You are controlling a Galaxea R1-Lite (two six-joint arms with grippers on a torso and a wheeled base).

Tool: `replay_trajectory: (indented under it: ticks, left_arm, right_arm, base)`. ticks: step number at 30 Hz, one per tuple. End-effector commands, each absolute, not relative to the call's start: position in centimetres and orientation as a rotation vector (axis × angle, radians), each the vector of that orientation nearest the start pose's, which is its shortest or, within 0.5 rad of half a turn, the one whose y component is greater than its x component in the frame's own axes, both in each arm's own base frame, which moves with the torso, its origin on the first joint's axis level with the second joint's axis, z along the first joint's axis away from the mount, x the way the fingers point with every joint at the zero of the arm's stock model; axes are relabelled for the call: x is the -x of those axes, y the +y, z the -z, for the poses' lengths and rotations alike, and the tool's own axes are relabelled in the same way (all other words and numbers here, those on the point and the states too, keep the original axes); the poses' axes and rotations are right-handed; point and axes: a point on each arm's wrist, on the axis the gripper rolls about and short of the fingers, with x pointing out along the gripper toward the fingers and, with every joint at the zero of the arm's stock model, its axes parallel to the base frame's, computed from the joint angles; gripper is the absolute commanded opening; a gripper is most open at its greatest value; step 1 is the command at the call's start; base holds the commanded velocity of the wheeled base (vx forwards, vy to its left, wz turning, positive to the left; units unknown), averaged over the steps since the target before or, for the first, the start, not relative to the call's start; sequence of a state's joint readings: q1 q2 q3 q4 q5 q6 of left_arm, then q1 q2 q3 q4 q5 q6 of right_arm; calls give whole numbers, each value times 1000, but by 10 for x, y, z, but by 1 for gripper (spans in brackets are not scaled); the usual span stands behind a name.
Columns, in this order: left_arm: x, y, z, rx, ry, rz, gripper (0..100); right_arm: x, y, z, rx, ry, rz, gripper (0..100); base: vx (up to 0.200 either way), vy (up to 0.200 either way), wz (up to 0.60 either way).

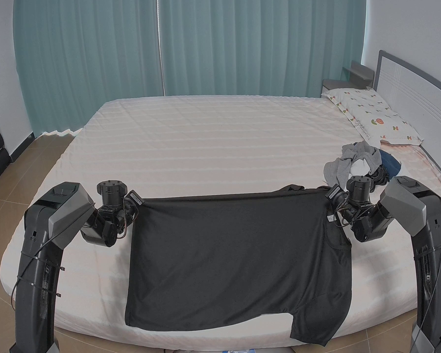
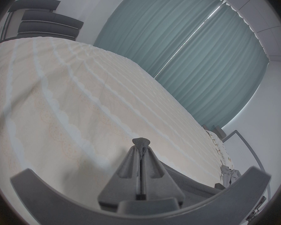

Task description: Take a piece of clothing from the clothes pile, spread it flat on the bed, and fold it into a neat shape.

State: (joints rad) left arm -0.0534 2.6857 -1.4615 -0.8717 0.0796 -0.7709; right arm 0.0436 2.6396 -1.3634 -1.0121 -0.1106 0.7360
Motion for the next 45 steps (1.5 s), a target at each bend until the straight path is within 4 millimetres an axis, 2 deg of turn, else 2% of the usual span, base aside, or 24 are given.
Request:
replay_trajectory:
  ticks: [1, 4, 13, 14, 16, 17, 22, 27, 28, 30, 34, 36, 38, 39, 40, 43, 45]
  left_arm:
    - [-495, -26, 45, 736, 330, -162, 0]
    - [-494, -26, 46, 731, 339, -163, 0]
    - [-493, -29, 55, 685, 363, -153, 0]
    - [-493, -29, 55, 683, 364, -153, 0]
    - [-493, -29, 56, 678, 370, -155, 0]
    - [-493, -29, 56, 676, 372, -155, 100]
    - [-493, -30, 54, 677, 357, -160, 100]
    - [-488, -29, 51, 682, 366, -170, 100]
    - [-486, -28, 44, 688, 358, -169, 100]
    - [-478, -24, 18, 739, 325, -173, 100]
    - [-455, -11, -24, 809, 289, -135, 100]
    - [-448, -10, -36, 822, 288, -94, 100]
    - [-443, -9, -42, 825, 294, -76, 100]
    - [-441, -10, -42, 824, 298, -80, 100]
    - [-438, -11, -40, 819, 311, -89, 100]
    - [-418, -10, -38, 818, 356, -112, 100]
    - [-397, -9, -39, 827, 404, -122, 100]
  right_arm:
    - [-486, 19, 27, -707, 209, 153, 0]
    - [-485, 21, 28, -700, 212, 149, 0]
    - [-482, 22, 52, -656, 269, 160, 0]
    - [-482, 22, 53, -656, 270, 161, 100]
    - [-481, 22, 54, -656, 274, 160, 100]
    - [-481, 23, 54, -655, 273, 160, 100]
    - [-477, 17, 45, -662, 251, 164, 100]
    - [-459, 0, 25, -679, 247, 177, 100]
    - [-452, -5, 20, -685, 256, 176, 100]
    - [-433, -11, 11, -694, 277, 168, 100]
    - [-393, -9, -10, -703, 307, 126, 100]
    - [-371, -5, -20, -708, 340, 95, 100]
    - [-344, -3, -30, -714, 389, 62, 100]
    - [-336, -2, -31, -716, 406, 52, 100]
    - [-320, -2, -34, -723, 442, 30, 100]
    - [-294, -1, -38, -734, 487, 11, 100]
    - [-276, 0, -34, -735, 541, 31, 100]
  base:
    - [0, 0, 0]
    - [0, 0, 0]
    - [0, 0, 0]
    - [0, 0, 0]
    - [0, 0, 0]
    - [0, 0, 0]
    - [0, 0, 0]
    - [0, 0, 0]
    - [0, 0, 0]
    - [0, 0, 0]
    - [0, 0, 0]
    - [0, 0, 0]
    - [0, 0, 0]
    - [0, 0, 0]
    - [0, 0, 0]
    - [0, 0, 0]
    - [0, 0, 0]
